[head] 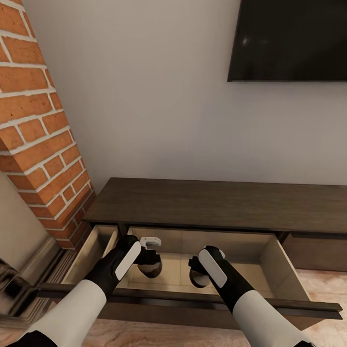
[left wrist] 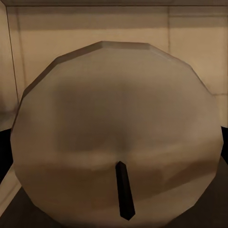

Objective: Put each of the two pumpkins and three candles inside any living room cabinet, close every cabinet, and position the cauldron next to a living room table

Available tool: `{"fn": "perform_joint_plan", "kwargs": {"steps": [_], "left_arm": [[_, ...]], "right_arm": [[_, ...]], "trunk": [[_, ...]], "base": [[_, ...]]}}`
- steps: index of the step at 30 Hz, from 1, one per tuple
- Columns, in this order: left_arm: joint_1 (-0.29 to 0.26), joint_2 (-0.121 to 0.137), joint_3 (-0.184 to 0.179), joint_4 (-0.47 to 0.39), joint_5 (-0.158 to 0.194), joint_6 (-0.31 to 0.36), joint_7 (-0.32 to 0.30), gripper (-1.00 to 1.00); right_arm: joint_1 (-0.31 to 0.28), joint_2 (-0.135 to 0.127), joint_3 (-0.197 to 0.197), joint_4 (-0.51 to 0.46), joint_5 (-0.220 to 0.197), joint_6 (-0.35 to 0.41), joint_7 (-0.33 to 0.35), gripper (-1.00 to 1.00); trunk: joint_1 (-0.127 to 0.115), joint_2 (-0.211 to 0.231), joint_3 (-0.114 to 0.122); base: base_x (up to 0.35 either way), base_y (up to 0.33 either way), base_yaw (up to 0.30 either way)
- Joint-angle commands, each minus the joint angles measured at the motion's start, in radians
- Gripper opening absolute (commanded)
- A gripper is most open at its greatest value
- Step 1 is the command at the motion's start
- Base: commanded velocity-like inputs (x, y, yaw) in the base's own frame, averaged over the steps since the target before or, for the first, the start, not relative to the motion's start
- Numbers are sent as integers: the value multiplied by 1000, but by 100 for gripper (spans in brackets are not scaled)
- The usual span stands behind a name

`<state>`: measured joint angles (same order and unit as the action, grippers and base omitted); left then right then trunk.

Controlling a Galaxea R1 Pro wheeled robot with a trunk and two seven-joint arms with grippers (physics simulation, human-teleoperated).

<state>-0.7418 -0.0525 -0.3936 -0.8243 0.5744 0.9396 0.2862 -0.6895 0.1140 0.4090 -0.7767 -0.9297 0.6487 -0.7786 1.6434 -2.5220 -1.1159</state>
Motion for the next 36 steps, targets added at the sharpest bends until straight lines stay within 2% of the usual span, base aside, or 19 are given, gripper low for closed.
{"fn": "perform_joint_plan", "kwargs": {"steps": [1,9,10,31,36], "left_arm": [[-1,0,-2,-1,8,2,8,100],[-1,0,-2,-1,8,2,7,100],[-1,0,-2,-1,8,2,7,100],[-1,0,-2,-2,9,2,7,100],[-1,0,-2,4,9,3,7,100]], "right_arm": [[-1,-1,3,-1,-8,2,-8,-100],[-1,-1,3,-1,-8,2,-8,-100],[-1,-1,3,-1,-8,2,-8,100],[-1,0,3,-2,-10,2,-8,100],[-1,0,3,-3,-11,2,-8,100]], "trunk": [[0,0,-1],[0,0,-1],[0,0,-1],[0,0,-1],[-2,0,11]], "base": [[0,0,0],[0,0,0],[0,0,0],[0,0,0],[0,0,0]]}}
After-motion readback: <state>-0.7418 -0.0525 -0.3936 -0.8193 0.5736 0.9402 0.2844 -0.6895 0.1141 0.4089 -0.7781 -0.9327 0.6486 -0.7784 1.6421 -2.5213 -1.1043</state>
